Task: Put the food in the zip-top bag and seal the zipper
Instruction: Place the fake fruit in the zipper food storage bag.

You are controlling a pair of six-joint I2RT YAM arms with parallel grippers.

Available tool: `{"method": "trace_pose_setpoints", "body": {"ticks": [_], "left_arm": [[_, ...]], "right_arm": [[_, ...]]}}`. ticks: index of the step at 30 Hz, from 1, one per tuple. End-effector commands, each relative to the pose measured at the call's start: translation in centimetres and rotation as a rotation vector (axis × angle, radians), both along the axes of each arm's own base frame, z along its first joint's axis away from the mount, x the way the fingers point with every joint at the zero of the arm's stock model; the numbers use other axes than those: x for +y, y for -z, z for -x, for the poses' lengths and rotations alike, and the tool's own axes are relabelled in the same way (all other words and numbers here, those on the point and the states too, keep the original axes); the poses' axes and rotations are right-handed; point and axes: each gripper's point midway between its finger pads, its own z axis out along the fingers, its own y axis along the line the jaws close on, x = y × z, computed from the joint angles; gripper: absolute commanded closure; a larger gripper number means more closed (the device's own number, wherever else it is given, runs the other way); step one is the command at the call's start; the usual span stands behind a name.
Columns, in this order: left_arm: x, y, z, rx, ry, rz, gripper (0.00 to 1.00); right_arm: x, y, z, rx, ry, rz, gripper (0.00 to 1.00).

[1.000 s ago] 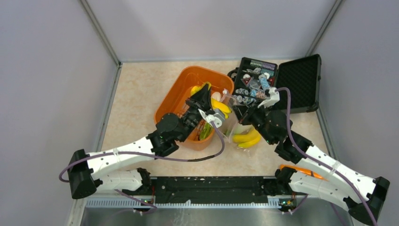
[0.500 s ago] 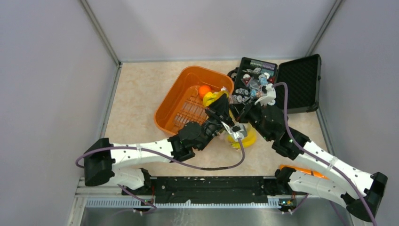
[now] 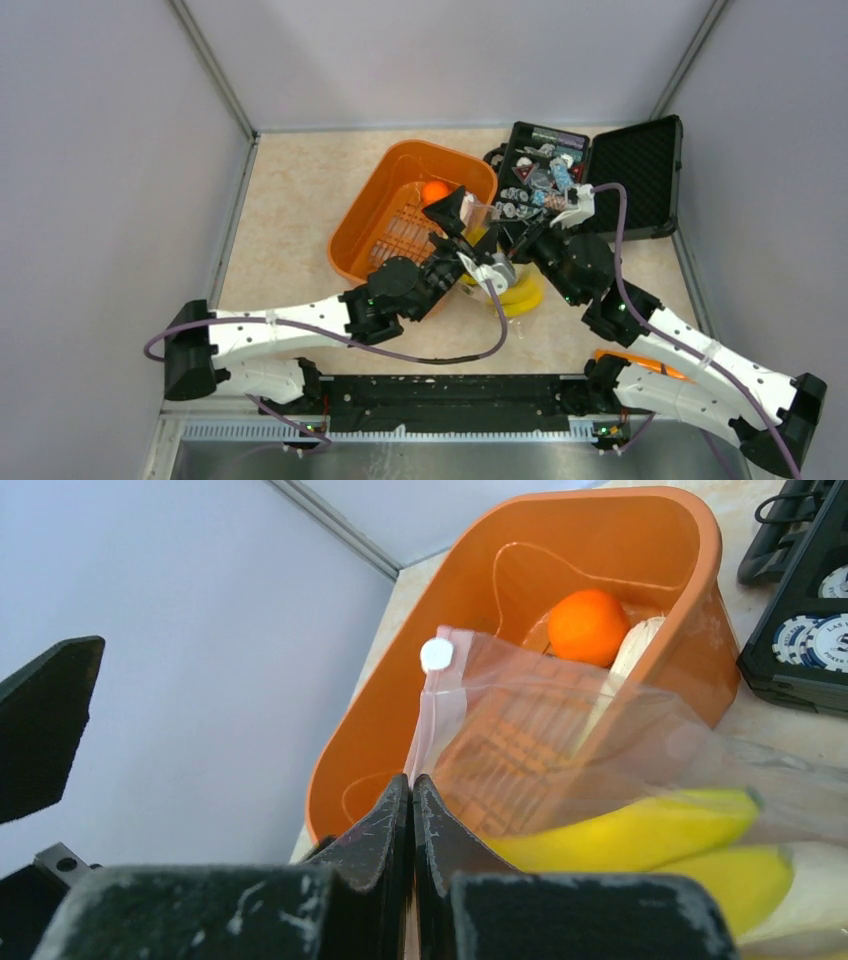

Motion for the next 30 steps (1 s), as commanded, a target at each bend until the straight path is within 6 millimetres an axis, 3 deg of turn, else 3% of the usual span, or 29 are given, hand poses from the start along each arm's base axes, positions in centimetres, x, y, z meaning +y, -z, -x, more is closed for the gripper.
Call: {"method": "trace_pose_setpoints", "body": {"ticks": [1,6,12,15,18,20,22,26,27,30], "left_arm": [[2.7,-4.2,0.5,0.153,0.041,0.239,0.01],[5.6,-5.1,0.7,0.354,0.141,0.348,0.01],[10.1,-3.1,-1.2,0.553,0.067,0.447,0.01],[12.0,-2.2,-1.8,0.614,0.023,0.506,0.01],[12.8,-1.1,-2.5,0.676,-0.015,0.522,0.01],[13.1,0.1,-3.2,0.725,-0.064,0.522,0.01],[13.0,1.4,-3.9,0.761,-0.094,0.514,0.01],[13.0,4.7,-5.6,0.877,-0.163,0.514,0.01],[13.3,5.3,-6.2,0.905,-0.181,0.523,0.01],[14.2,7.1,-7.1,0.98,-0.227,0.532,0.01]], "right_arm": [[-0.8,-3.1,-0.1,-0.079,0.023,-0.059,1.0],[-1.6,-4.6,0.2,-0.126,0.002,-0.042,1.0],[-1.4,-7.6,1.9,-0.283,-0.102,-0.02,1.0],[-4.7,-7.6,1.9,-0.331,0.041,-0.104,1.0],[-9.5,-10.6,2.6,-0.388,0.204,-0.127,1.0],[-11.7,-11.3,2.6,-0.332,0.282,-0.041,1.0],[-12.3,-9.5,1.8,-0.237,0.332,0.043,1.0],[-7.3,0.1,-0.5,0.018,0.19,0.333,1.0],[-6.3,1.4,-0.6,0.08,0.153,0.381,1.0],[-3.8,0.5,-0.5,0.053,0.047,0.358,1.0]]}}
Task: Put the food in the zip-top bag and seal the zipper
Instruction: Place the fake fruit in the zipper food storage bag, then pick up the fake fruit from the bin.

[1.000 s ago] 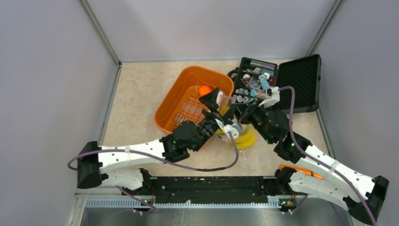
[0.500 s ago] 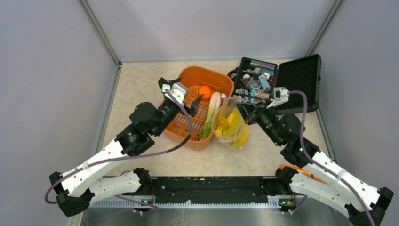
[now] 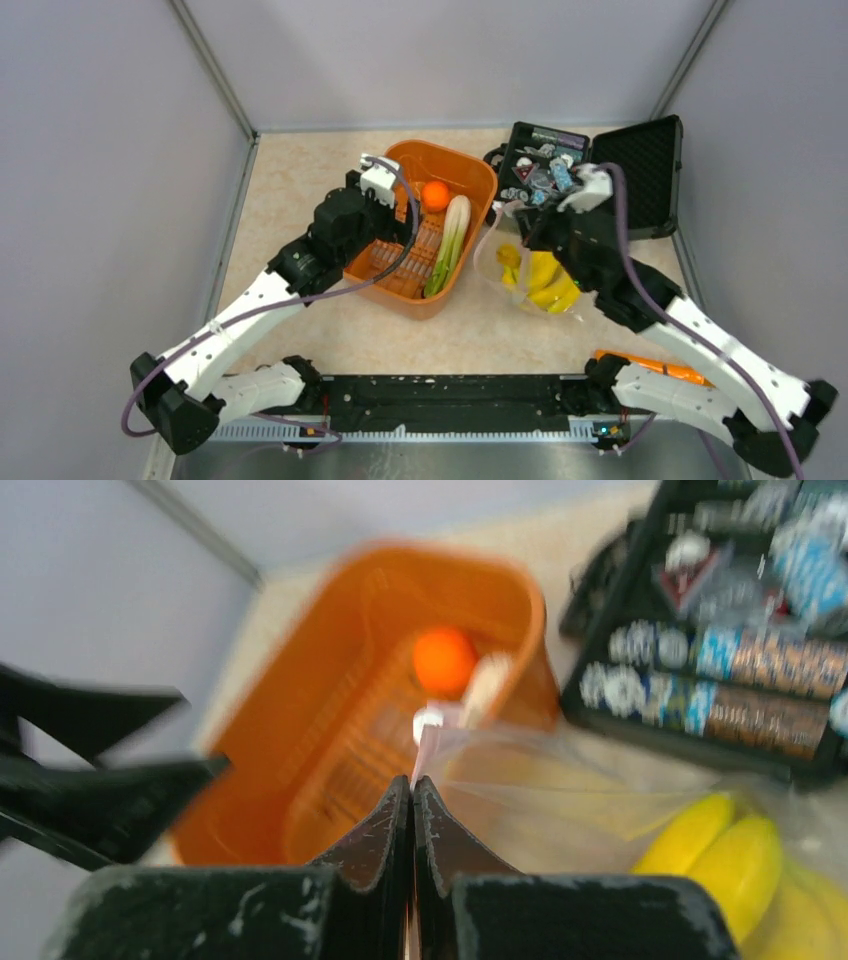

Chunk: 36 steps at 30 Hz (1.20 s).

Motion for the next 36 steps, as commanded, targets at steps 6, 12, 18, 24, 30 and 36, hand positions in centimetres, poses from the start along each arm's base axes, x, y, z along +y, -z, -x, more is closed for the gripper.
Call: {"method": "trace_pose_setpoints", "body": {"ticks": [6,12,18,24,30,36], "left_arm": [[2.0,3.3,-1.2,0.207,-0.035,0.059,0.01],[0.1,6.9,-0.1,0.365,0.124,0.046,0.01],[-0.7,9.9,-1.9,0.483,0.122,-0.011,0.01],[-1.6,9.1,-7.7,0.393,-0.022,0.108,0.01],[-3.4,9.8,-14.4,0.359,-0.074,0.084,0.01],[-3.6,12.4,-18.6,0.348,-0.143,0.05,0.01]], "right_arm": [[2.8,4.7,-0.1,0.125,-0.158,0.188,1.0],[3.1,4.9,0.6,0.033,-0.202,0.115,1.0],[1.7,5.9,0.2,0.022,-0.12,0.088,1.0],[-0.4,5.6,-0.6,-0.047,-0.011,0.106,1.0],[-0.3,5.3,-1.2,-0.053,0.01,0.105,1.0],[-0.1,4.7,-1.0,-0.05,0.0,0.078,1.0]]}}
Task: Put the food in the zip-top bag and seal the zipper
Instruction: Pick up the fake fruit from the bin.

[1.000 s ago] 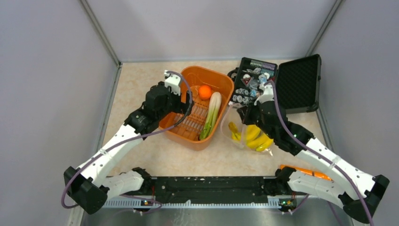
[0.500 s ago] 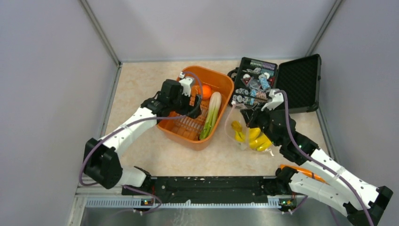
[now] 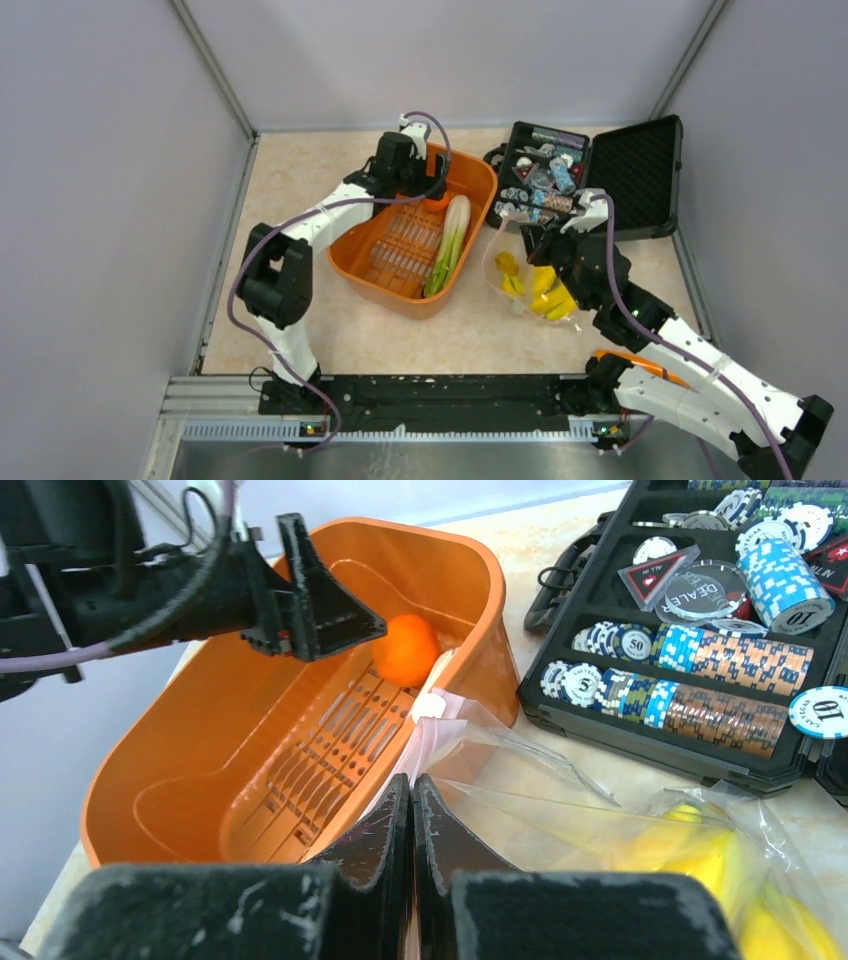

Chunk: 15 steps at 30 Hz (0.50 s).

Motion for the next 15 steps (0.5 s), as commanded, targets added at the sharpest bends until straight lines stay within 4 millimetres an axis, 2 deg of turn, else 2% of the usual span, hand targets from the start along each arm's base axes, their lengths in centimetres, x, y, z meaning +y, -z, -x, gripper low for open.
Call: {"method": "trace_pose_setpoints", "body": {"ticks": [1,4,9,15], "left_arm": [[0.4,-0.2,-3.5,-0.063,-0.064,-0.01,0.01],[1.0,1.0,-4.8,-0.058,-0.101,-0.032,0.01],[0.3,2.6,-6.1,-0.043,-0.107,-0.022,0.01],[-1.1,4.8,-5.0,0.039,-0.029,0.002,0.05]], "right_arm": [[-0.2,-2.8,-0.3,-0.058,0.019,-0.061,1.0],[-0.1,-2.9,-0.3,-0.06,0.01,-0.061,1.0],[0.1,-3.1,-0.1,-0.051,-0.003,-0.063,1.0],[0.3,-2.9,-0.1,-0.019,-0.006,-0.059,1.0]]}}
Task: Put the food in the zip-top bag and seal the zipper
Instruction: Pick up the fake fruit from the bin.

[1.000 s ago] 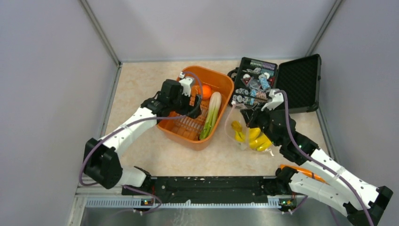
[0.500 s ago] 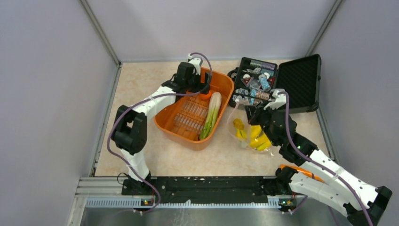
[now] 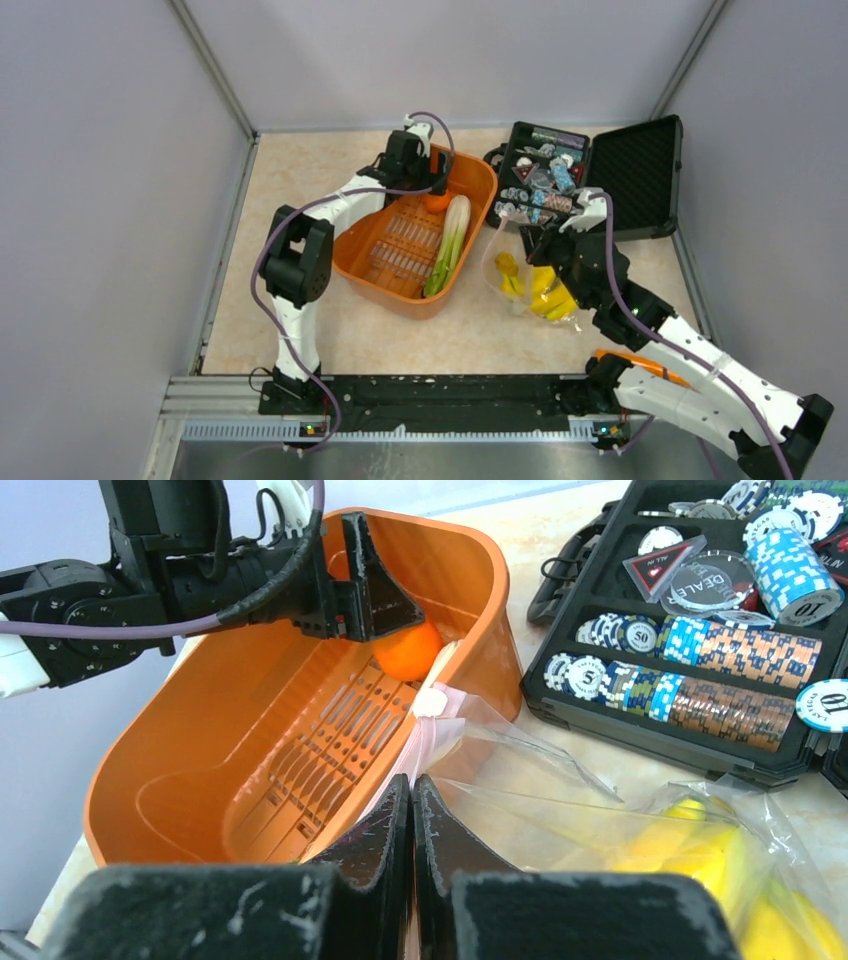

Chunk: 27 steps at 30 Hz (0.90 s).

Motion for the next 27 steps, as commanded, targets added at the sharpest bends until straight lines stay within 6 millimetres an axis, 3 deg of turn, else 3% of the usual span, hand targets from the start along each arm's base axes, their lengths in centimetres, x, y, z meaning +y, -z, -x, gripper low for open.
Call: {"method": "trace_pose_setpoints", "body": {"ticks": [1,11,15,19,22,27], "left_arm": [[-1.0,0.5,0.1,0.017,0.046,0.041,0.05],[-2.5,2.8,1.0,0.091,0.122,0.073,0.09],[-2.3,3.0,1.2,0.079,0.114,0.082,0.18],[-2.5,1.3,1.6,0.048,0.136,0.104,0.41],[-2.4,-0.6,2.2,0.014,0.156,0.116,0.49],[-0.9,-4.8,4.1,-0.056,0.136,0.125,0.51]], "right_arm": [[0.3,-2.9,-0.3,-0.025,0.002,-0.056,1.0],[1.8,-2.1,-1.3,0.038,0.008,-0.107,1.0],[1.6,-2.2,-1.3,0.042,0.021,-0.119,1.0],[1.9,-2.3,-1.0,0.039,0.002,-0.138,1.0],[1.9,-2.3,-0.7,0.041,-0.01,-0.143,1.0],[1.2,-1.8,-0.2,0.04,-0.002,-0.152,1.0]]}}
